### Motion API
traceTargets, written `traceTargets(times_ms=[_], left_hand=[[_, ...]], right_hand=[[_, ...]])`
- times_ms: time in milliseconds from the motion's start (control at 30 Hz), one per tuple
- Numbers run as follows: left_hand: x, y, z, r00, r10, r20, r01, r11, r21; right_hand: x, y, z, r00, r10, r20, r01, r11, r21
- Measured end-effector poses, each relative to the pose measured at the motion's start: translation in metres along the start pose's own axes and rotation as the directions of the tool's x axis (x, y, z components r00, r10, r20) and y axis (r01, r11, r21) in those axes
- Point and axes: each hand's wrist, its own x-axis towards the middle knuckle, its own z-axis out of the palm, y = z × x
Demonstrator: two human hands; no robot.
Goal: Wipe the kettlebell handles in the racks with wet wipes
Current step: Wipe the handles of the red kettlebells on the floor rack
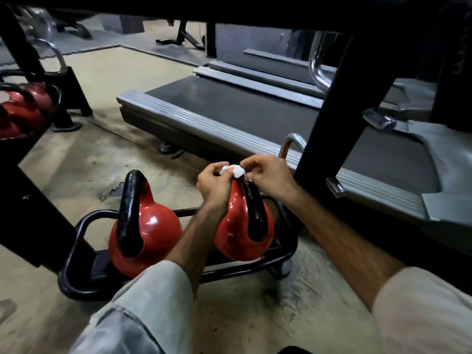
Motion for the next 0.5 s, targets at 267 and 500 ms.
traceTargets(times_ms=[267,500], left_hand=[[-0.014,-0.026,0.015,0.994,-0.109,-0.016,0.110,0.985,0.132],[-0.048,-0.014,0.035,0.871,-0.480,0.103,0.449,0.695,-0.561]], right_hand=[[-0.008,0.003,-0.009,0.993,0.102,0.066,-0.100,0.994,-0.041],[-0.005,0.002,-0.011,0.985,0.129,0.115,-0.127,0.992,-0.027]])
